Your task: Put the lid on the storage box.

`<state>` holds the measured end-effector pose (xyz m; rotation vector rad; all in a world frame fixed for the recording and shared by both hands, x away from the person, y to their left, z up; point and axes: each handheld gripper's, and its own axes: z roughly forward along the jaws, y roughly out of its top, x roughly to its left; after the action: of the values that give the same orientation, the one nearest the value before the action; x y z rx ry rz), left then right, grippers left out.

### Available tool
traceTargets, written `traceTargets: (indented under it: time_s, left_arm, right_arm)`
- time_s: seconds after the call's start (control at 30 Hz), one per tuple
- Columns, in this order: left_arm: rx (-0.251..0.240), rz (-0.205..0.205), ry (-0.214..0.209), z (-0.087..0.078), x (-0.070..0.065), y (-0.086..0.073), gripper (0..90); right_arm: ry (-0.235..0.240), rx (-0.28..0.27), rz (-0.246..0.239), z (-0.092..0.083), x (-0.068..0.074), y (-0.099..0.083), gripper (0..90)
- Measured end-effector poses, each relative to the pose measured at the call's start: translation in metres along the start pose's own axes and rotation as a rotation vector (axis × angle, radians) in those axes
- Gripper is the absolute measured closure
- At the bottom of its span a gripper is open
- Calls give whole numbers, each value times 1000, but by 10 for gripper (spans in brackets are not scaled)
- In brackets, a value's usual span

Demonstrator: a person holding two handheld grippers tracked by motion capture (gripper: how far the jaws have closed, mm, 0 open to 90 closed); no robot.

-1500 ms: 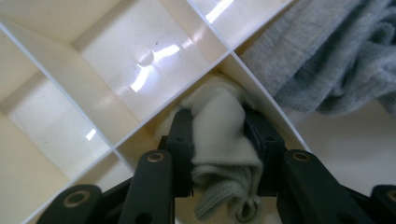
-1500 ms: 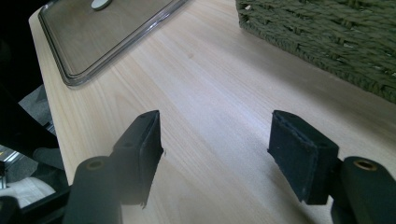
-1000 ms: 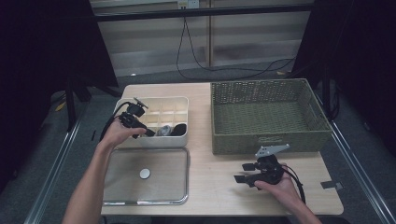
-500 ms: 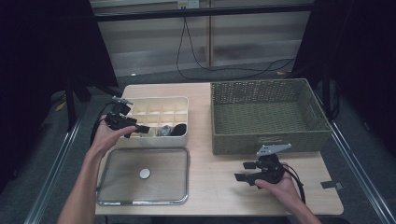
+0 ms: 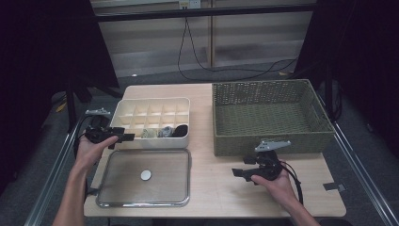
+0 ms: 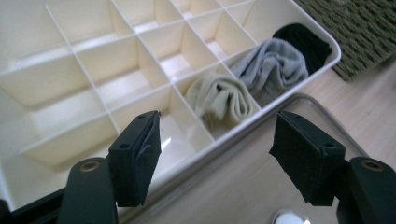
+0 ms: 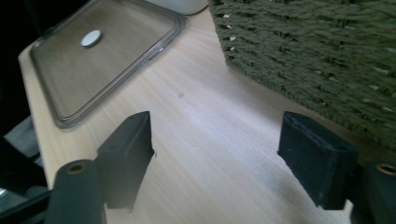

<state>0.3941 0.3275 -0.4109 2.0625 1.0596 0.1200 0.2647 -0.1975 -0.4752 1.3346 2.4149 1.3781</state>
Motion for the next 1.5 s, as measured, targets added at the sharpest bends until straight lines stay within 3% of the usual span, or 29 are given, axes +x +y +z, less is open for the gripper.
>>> traceTargets:
  time_s: [0.17, 0.23, 0.3, 0.5, 0.6, 0.8, 0.93, 1.03, 1.1, 1.3, 1.5]
  left_arm:
    - [-36, -19, 6, -13, 0, -15, 312]
    - [-36, -19, 1, -15, -1, -21, 310]
    - [-12, -27, 33, -17, 1, -31, 317]
    - [-45, -57, 6, -24, 0, -57, 334]
    - [-35, -55, 11, -25, -5, -68, 351]
    - [-31, -86, 26, -32, -4, -89, 370]
    - [-37, -100, 42, -40, -4, -101, 398]
    - [-23, -97, 44, -44, -6, -108, 400]
    - [-7, -94, 67, -47, -6, -113, 399]
    - [7, -141, 96, -52, -1, -128, 401]
    - [16, -176, 98, -53, 3, -147, 436]
  right_arm:
    - [1, 9, -8, 8, 4, 5, 288]
    - [5, 8, -8, 10, 5, 7, 288]
    - [20, 14, 2, 16, 11, 12, 289]
    - [55, 26, -32, 29, 26, 25, 329]
    - [57, 72, -40, 42, 31, 32, 340]
    - [95, 71, -27, 61, 39, 37, 385]
    - [92, 72, -47, 69, 46, 46, 409]
    - [83, 70, -52, 74, 49, 50, 426]
    - [77, 75, -59, 79, 50, 51, 442]
    - [70, 94, -65, 96, 53, 53, 468]
    - [76, 118, -65, 111, 57, 57, 500]
